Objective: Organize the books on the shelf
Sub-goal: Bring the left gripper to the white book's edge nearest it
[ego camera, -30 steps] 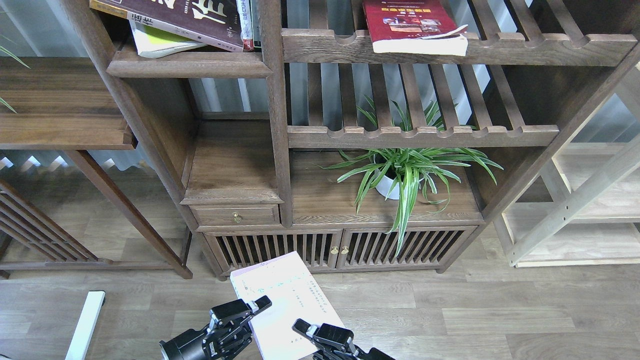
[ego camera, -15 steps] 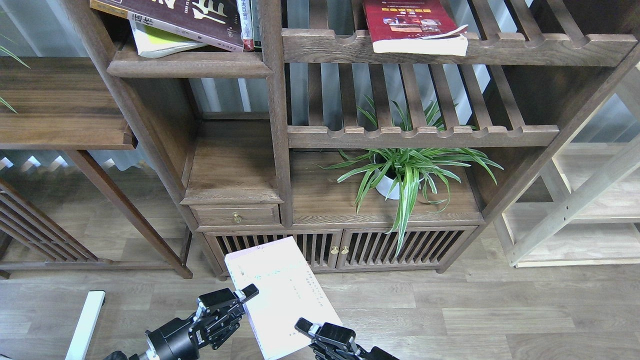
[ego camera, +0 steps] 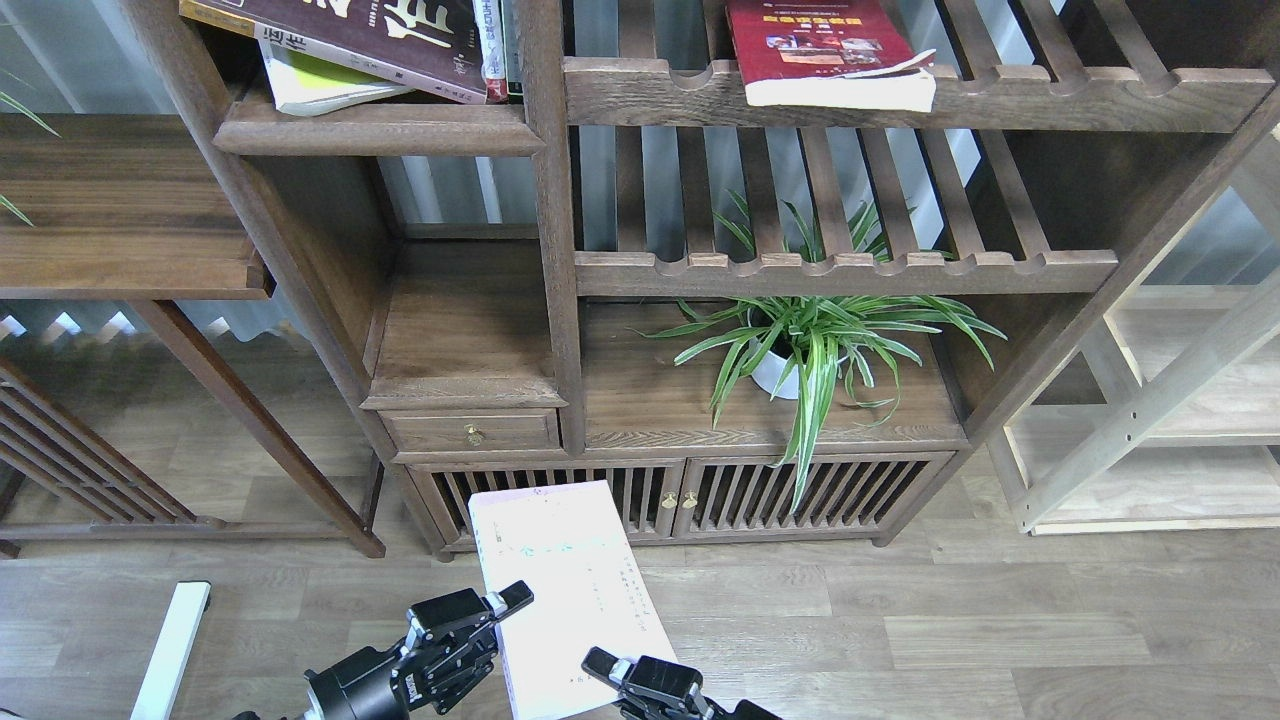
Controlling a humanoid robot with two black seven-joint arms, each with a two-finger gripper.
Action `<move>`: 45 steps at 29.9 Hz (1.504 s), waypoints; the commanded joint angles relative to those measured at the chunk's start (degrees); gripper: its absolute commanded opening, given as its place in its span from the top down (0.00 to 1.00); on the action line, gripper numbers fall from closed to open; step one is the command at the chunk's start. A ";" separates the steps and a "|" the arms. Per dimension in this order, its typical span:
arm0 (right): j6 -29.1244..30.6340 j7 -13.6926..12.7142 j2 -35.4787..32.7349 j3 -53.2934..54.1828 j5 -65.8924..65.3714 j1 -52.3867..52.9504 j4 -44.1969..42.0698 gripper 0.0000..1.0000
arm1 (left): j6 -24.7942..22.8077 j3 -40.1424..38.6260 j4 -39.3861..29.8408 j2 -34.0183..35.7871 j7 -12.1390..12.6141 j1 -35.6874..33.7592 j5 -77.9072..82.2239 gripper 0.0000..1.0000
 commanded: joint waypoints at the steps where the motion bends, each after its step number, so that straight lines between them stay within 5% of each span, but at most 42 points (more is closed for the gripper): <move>1: 0.00 0.00 0.00 -0.01 -0.02 -0.40 0.09 0.72 | 0.00 0.15 0.18 -0.08 0.01 -0.19 0.00 0.59; 24: 0.00 0.00 0.00 1.13 -2.30 0.02 1.15 0.72 | 0.00 -1.08 -1.57 0.62 0.01 2.17 0.00 0.73; 45: 0.00 0.00 0.00 0.08 -1.77 2.15 3.34 0.74 | 0.00 -0.90 -2.45 1.68 0.01 2.53 -0.43 0.61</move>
